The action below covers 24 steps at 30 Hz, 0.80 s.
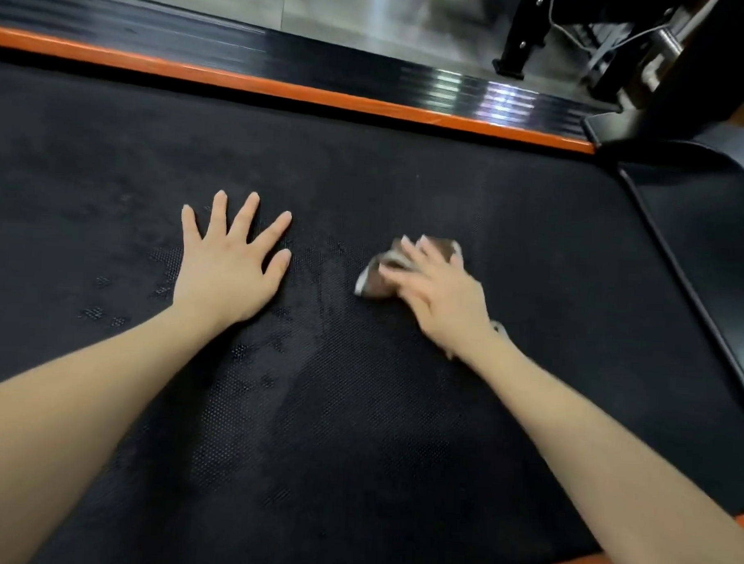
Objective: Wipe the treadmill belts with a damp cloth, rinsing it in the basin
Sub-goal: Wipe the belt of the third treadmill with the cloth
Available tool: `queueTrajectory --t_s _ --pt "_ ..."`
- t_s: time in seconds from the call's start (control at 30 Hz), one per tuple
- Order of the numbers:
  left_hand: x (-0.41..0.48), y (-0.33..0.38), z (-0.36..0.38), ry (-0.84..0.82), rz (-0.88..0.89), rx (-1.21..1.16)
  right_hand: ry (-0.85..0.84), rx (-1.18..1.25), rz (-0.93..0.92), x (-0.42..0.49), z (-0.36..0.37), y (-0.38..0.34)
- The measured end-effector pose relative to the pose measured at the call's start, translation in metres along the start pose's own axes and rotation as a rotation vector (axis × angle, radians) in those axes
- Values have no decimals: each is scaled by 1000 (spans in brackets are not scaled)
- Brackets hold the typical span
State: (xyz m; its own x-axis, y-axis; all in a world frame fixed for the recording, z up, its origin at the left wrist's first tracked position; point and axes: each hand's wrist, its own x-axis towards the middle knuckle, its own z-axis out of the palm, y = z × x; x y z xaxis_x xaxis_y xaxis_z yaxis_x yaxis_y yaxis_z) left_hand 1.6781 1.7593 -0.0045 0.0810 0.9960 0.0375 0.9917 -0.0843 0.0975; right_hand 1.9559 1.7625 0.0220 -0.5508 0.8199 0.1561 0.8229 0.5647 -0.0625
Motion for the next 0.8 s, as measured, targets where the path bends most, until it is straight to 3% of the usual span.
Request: queueTrajectory --t_s 0.07,0.13,0.2,0.3,0.43,0.6,0.67,0.7,0.8 --pt "0 0 0 -5 -5 6 0 -9 284 38 2 17" --pt "0 -1 0 -12 -11 21 -7 -15 337 37 8 5" --pt "0 0 -1 -18 -10 23 61 -34 147 -4 4 -27" --pt "0 1 -2 -17 -5 12 -37 72 -100 -75 0 -57" --pt "0 1 1 16 -4 15 -16 4 -193 -33 -1 -24" --pt "1 -1 6 27 -10 33 -36 5 350 103 8 51" --pt "3 -2 5 38 -15 24 -39 32 424 112 10 50" --pt "2 -1 6 28 -11 24 -28 17 372 98 9 40" --pt "2 -1 6 26 -19 25 113 49 -6 34 15 4"
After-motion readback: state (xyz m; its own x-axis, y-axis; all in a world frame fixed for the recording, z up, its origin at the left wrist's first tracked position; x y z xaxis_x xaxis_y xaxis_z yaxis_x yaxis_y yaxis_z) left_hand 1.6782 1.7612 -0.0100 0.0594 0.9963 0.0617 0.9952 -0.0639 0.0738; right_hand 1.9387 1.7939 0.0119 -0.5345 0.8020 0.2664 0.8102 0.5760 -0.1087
